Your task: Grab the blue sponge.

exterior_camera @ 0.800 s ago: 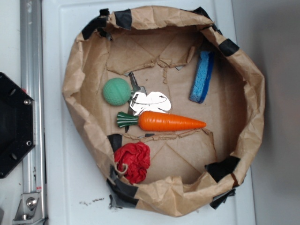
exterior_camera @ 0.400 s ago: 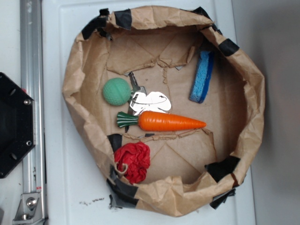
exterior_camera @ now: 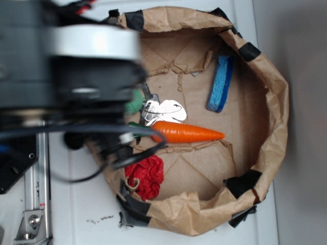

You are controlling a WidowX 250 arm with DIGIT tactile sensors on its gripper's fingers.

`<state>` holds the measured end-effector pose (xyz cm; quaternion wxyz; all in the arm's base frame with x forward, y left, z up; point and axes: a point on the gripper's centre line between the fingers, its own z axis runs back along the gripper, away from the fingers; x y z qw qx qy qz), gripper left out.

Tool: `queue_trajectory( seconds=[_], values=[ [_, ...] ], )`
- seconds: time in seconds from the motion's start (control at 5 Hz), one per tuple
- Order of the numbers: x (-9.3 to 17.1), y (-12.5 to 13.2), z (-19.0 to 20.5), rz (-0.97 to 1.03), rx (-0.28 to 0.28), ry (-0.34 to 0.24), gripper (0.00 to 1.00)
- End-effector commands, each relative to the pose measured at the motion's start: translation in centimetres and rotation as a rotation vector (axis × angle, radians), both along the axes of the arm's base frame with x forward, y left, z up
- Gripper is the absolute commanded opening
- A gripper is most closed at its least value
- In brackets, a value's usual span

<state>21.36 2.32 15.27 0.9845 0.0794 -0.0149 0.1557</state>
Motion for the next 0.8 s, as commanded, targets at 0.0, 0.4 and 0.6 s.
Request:
queue_trajectory(
  seconds=[0.0, 0.4, 0.6],
  values=[
    [6.6, 0.0, -2.8, 0.272, -0.011, -0.226, 1.00],
    [9.1, 3.0, -5.7, 0.410, -0.074, -0.158, 1.00],
    [10.2, 3.9, -6.2, 0.405, -0.067, -0.188, 1.00]
  ],
)
